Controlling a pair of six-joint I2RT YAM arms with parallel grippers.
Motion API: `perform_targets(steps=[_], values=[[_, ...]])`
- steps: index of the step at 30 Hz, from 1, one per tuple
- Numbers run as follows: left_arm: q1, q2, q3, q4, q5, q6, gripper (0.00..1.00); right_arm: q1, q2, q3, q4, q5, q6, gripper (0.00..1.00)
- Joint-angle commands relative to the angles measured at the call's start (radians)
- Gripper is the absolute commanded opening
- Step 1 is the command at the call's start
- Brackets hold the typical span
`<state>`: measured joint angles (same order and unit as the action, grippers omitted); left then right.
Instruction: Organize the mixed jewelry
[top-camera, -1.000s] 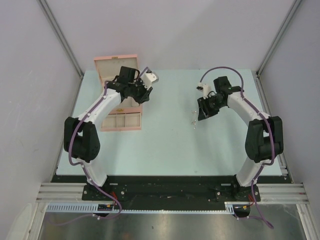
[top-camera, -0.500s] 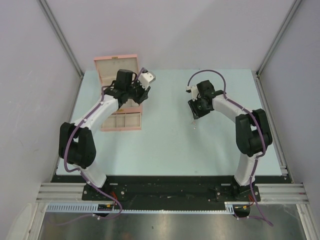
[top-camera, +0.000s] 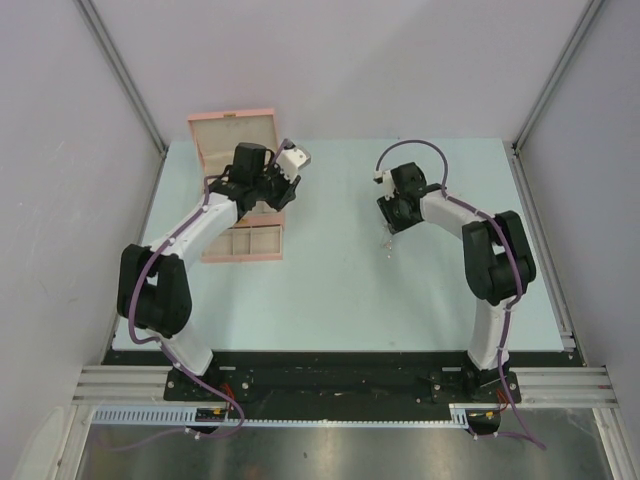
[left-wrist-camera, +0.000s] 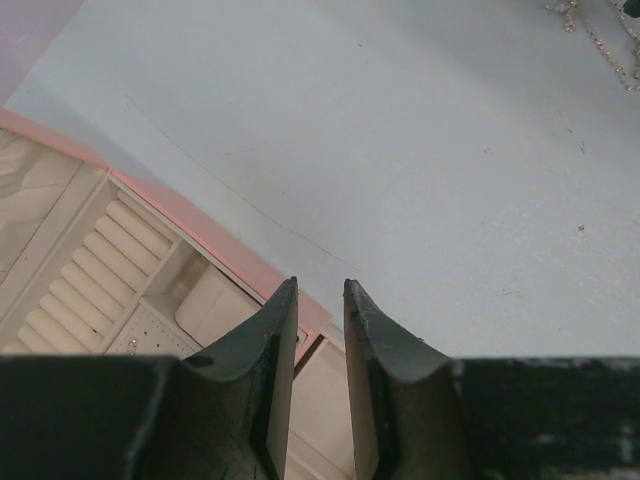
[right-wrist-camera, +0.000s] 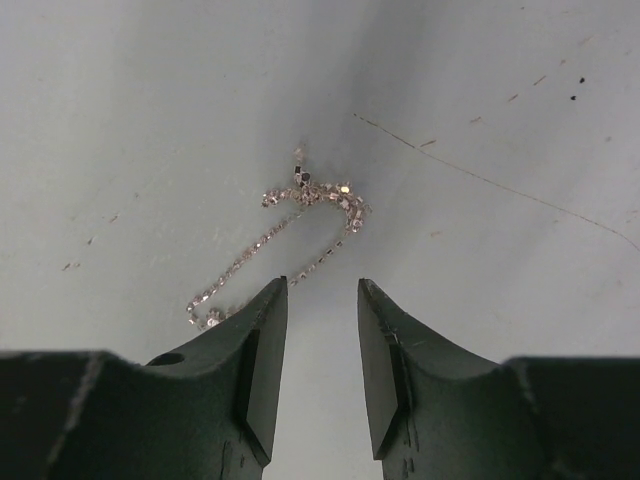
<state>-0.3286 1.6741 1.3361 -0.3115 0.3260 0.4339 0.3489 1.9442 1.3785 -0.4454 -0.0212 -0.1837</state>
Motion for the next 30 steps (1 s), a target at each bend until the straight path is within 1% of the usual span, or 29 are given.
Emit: perform_targets(steps=[1, 3, 8, 18, 19, 21, 30], values=[[0.003, -0.033, -0.015, 0.042, 0.018, -0.027, 0.29, -0.010, 0.042, 0.031, 0.051, 0.021, 0.020, 0.39], [0.003, -0.027, -0.015, 0.037, 0.024, -0.024, 0.29, -0.011, 0.051, 0.036, 0.059, 0.047, 0.021, 0.39], [0.003, -0.020, -0.014, 0.037, 0.024, -0.018, 0.29, -0.021, 0.078, 0.048, 0.070, 0.053, 0.016, 0.39], [0.003, -0.010, -0.023, 0.037, 0.028, -0.011, 0.28, -0.040, 0.116, 0.093, 0.051, 0.033, 0.032, 0.39], [0.003, -0.010, -0.025, 0.037, 0.027, -0.008, 0.28, -0.042, 0.116, 0.094, 0.053, 0.005, 0.033, 0.39], [0.003, -0.008, -0.026, 0.041, 0.027, -0.007, 0.28, -0.045, 0.119, 0.097, 0.056, -0.006, 0.036, 0.39], [0.003, 0.001, -0.035, 0.043, 0.025, -0.004, 0.28, -0.045, 0.157, 0.106, 0.054, 0.012, 0.030, 0.37]])
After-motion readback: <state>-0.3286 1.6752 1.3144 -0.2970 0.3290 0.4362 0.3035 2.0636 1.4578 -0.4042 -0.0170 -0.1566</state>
